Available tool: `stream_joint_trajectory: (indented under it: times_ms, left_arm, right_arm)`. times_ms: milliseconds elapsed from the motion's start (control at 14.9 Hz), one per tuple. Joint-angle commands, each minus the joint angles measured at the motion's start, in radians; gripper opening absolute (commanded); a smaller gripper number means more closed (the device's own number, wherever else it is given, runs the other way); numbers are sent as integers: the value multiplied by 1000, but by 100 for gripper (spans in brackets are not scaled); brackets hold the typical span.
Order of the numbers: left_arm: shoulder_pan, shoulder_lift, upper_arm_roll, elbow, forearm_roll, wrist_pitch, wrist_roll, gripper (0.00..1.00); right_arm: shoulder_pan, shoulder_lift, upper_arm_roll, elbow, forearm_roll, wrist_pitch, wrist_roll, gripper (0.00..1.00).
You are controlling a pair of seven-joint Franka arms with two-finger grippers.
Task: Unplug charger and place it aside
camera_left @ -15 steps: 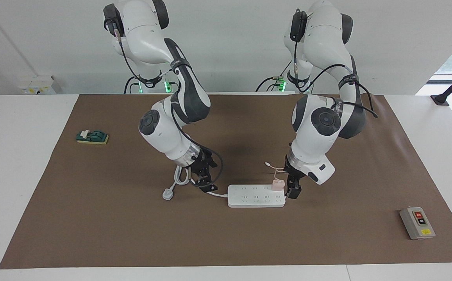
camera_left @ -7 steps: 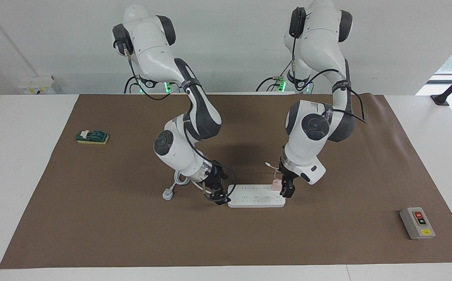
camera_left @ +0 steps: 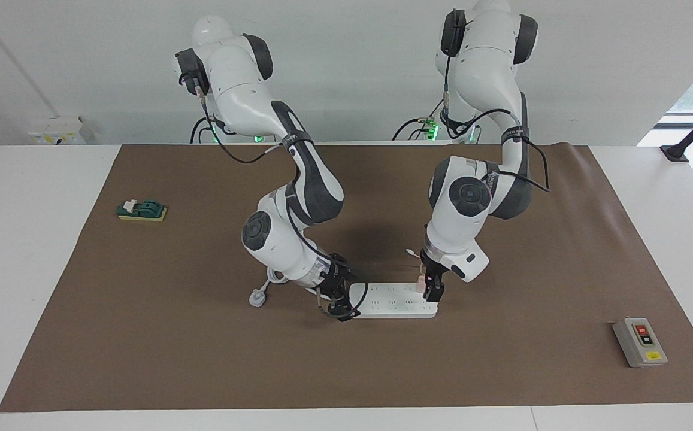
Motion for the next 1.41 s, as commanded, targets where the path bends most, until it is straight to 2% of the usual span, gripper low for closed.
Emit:
stream_joint_trajectory:
  times_ms: [0, 402, 670, 1072, 1340]
  left_arm:
    - [-26, -38, 21, -71, 15, 40, -21, 95]
    - [-41, -50, 33, -109, 47, 71, -20, 84]
    - [-52, -52, 35, -116, 53, 71, -21, 62]
    - [-52, -52, 35, -116, 55, 85, -21, 46]
    - [-52, -52, 33, -117, 55, 94, -21, 45]
  right_arm:
    - [9, 12, 3, -9, 53, 9, -1, 100]
    - [39, -1, 1, -64, 62, 26, -7, 100]
    - [49, -1, 1, -67, 45, 52, -14, 100]
    - [45, -1, -2, -61, -5, 55, -67, 100]
    - [31, 13, -2, -56, -38, 69, -79, 100]
